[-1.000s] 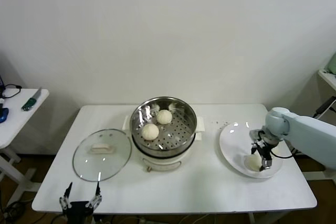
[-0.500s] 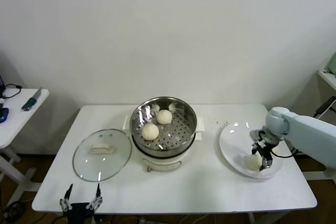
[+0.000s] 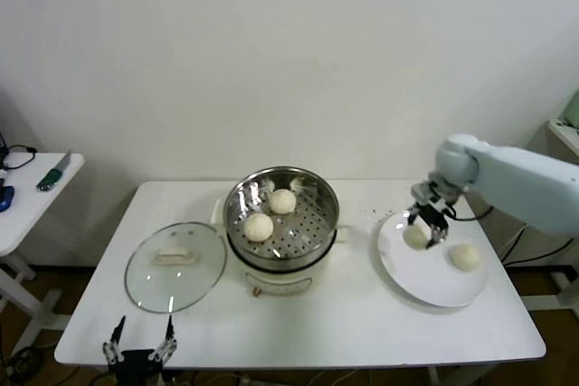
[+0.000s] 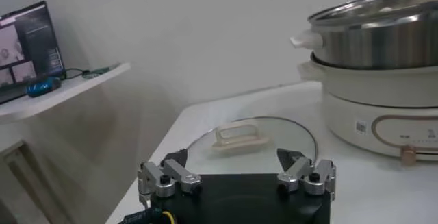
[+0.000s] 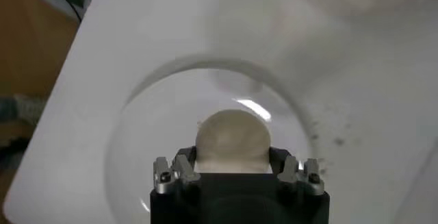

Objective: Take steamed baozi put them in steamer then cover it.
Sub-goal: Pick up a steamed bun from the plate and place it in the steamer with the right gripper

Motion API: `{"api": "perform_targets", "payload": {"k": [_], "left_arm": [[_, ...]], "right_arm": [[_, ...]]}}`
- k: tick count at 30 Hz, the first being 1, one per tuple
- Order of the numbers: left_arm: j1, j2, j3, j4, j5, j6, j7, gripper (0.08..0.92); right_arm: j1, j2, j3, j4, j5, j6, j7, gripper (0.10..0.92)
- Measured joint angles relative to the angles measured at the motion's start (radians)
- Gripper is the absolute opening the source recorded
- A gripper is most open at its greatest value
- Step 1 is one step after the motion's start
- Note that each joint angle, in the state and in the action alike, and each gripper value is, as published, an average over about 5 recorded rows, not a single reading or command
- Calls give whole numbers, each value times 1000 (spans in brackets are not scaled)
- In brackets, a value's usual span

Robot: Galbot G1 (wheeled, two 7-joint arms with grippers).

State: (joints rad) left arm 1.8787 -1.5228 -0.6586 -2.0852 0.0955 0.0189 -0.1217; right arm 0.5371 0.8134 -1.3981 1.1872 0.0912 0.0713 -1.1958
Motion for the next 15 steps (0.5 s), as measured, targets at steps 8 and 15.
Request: {"api": "perform_targets", "payload": {"k": [8,15], "left_arm": [[-2,4,8,0,6,4,3,823],[-5,4,18,-1,16,6,2,823]], "right_arm": [[191,158,-58,10,35,156,-23,687],[243,325,-53,15,15,278,-32,687]]}}
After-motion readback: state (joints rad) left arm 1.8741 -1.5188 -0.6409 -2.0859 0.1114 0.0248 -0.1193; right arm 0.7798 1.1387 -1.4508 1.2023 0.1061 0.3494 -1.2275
